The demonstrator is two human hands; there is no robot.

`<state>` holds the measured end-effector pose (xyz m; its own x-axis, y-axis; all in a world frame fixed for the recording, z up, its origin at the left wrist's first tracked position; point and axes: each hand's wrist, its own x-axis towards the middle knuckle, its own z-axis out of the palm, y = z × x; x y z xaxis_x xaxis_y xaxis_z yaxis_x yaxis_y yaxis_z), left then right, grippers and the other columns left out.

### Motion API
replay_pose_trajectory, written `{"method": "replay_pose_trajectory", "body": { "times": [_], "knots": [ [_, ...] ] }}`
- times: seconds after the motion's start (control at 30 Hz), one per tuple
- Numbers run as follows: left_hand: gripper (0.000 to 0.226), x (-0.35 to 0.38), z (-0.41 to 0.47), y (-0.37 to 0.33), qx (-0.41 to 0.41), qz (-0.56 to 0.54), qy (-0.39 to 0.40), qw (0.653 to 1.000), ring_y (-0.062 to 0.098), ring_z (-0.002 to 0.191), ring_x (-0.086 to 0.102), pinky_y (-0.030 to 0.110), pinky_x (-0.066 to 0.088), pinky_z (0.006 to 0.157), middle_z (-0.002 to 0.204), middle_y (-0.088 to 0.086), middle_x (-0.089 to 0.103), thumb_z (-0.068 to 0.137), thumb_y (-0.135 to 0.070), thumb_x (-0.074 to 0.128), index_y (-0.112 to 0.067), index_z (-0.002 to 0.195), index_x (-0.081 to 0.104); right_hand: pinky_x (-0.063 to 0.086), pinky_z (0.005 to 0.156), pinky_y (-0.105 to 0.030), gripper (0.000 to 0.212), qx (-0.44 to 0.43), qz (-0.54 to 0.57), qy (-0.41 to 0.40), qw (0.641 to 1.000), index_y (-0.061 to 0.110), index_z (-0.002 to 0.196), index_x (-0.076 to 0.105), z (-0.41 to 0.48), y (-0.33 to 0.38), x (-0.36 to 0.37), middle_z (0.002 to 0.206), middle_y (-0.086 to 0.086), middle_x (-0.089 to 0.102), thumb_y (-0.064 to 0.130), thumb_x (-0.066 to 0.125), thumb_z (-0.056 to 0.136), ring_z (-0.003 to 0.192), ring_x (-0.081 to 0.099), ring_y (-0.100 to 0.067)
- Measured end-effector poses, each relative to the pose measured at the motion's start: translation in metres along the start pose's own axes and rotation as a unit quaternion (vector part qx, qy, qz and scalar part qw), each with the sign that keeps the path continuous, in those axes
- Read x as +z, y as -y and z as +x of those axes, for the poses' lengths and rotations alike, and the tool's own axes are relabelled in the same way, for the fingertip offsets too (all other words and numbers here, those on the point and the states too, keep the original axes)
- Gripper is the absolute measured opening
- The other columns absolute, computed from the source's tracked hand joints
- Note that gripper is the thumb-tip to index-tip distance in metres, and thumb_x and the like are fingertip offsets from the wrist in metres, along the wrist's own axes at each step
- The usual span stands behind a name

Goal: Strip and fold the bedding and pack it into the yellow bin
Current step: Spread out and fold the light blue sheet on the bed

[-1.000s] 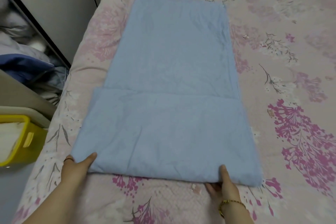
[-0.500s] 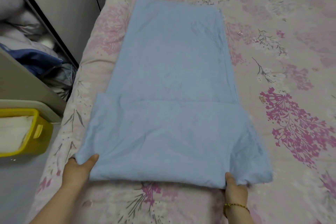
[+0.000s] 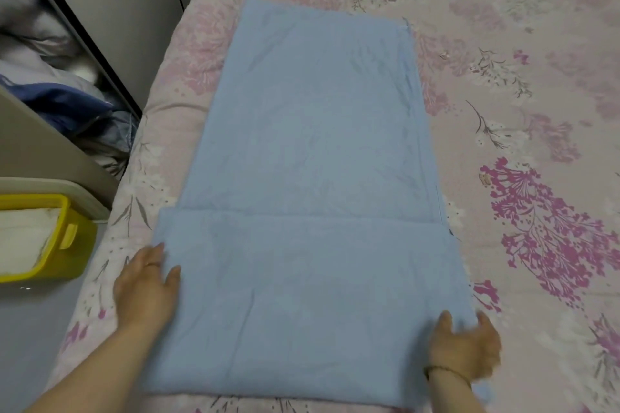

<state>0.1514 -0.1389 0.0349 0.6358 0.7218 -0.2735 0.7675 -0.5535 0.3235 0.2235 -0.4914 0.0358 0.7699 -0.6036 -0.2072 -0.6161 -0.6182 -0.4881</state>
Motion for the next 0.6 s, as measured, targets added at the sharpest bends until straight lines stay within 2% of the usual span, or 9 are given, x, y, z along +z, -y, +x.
{"method": "replay_pose_trajectory", "body": {
  "times": [0.03,0.1,0.17,0.23,0.27,0.33,0.37,0.43,0.6],
  "knots": [
    [0.049,0.006,0.017,-0.013,0.054,0.030,0.016,0.998,0.032,0.137,0.027,0.038,0.016,0.112,0.151,0.013,0.028,0.095,-0.018,0.046,-0.009,0.142,0.034,0.029,0.106,-0.045,0.055,-0.033,-0.041,0.026,0.998,0.001,0.133,0.045,0.010,0.012,0.005,0.138,-0.023,0.045,0.025,0.057,0.085,0.128,0.039,-0.037],
    [0.053,0.015,0.047,-0.036,0.126,0.110,0.046,0.985,0.025,0.142,0.019,0.034,0.010,0.114,0.155,0.007,0.018,0.096,-0.012,0.041,-0.014,0.146,0.024,0.019,0.114,-0.037,0.052,-0.149,-0.167,0.136,0.965,0.011,0.142,0.032,0.036,0.037,0.017,0.151,-0.011,0.030,0.018,0.048,0.093,0.139,0.025,-0.028],
    [0.060,0.023,0.074,-0.054,0.147,0.182,0.055,0.971,0.021,0.144,0.012,0.034,0.004,0.115,0.157,0.003,0.012,0.093,-0.005,0.038,-0.018,0.148,0.015,0.007,0.117,-0.033,0.057,-0.216,-0.258,0.205,0.919,0.019,0.148,0.014,0.067,0.065,0.036,0.157,-0.001,0.008,0.008,0.037,0.096,0.145,0.005,-0.021],
    [0.060,0.031,0.096,-0.064,0.137,0.240,0.062,0.959,0.019,0.144,0.012,0.036,0.001,0.116,0.155,0.002,0.018,0.093,-0.006,0.035,-0.020,0.148,0.014,-0.003,0.117,-0.035,0.065,-0.273,-0.329,0.227,0.875,0.023,0.148,0.004,0.090,0.081,0.057,0.158,0.002,0.002,0.000,0.030,0.093,0.145,-0.003,-0.019],
    [0.055,0.033,0.101,-0.065,0.132,0.264,0.067,0.953,0.019,0.141,0.019,0.036,0.002,0.116,0.151,0.002,0.028,0.094,-0.008,0.034,-0.021,0.146,0.020,-0.007,0.117,-0.037,0.064,-0.295,-0.370,0.239,0.848,0.024,0.148,0.006,0.097,0.087,0.062,0.157,0.002,0.007,0.000,0.029,0.093,0.146,-0.002,-0.019],
    [0.042,0.039,0.108,-0.062,0.139,0.286,0.055,0.947,0.018,0.129,0.037,0.033,0.010,0.111,0.134,0.001,0.050,0.096,-0.015,0.035,-0.024,0.136,0.040,-0.007,0.116,-0.042,0.048,-0.325,-0.418,0.245,0.812,0.022,0.141,0.028,0.112,0.100,0.070,0.150,0.000,0.029,0.007,0.027,0.095,0.143,0.014,-0.021],
    [0.036,0.039,0.106,-0.060,0.144,0.284,0.040,0.947,0.018,0.122,0.043,0.032,0.014,0.104,0.125,0.000,0.057,0.096,-0.018,0.036,-0.026,0.129,0.049,-0.005,0.116,-0.043,0.036,-0.331,-0.441,0.240,0.799,0.020,0.127,0.042,0.117,0.105,0.071,0.139,0.000,0.043,0.010,0.027,0.096,0.137,0.025,-0.021],
    [0.028,0.038,0.101,-0.055,0.144,0.262,0.008,0.954,0.022,0.111,0.050,0.031,0.015,0.089,0.112,0.002,0.063,0.095,-0.020,0.041,-0.022,0.115,0.061,0.000,0.116,-0.042,0.025,-0.345,-0.466,0.230,0.782,0.023,0.103,0.049,0.122,0.108,0.069,0.118,0.002,0.058,0.013,0.027,0.097,0.124,0.039,-0.020],
    [0.019,0.036,0.107,-0.058,0.166,0.167,-0.064,0.970,0.035,0.098,0.055,0.035,0.017,0.085,0.096,0.015,0.068,0.090,-0.013,0.054,-0.008,0.095,0.071,-0.004,0.113,-0.039,0.023,-0.371,-0.412,0.166,0.816,0.023,0.094,0.052,0.131,0.114,0.062,0.098,0.003,0.061,0.017,0.030,0.097,0.114,0.042,-0.020]
  ]
}}
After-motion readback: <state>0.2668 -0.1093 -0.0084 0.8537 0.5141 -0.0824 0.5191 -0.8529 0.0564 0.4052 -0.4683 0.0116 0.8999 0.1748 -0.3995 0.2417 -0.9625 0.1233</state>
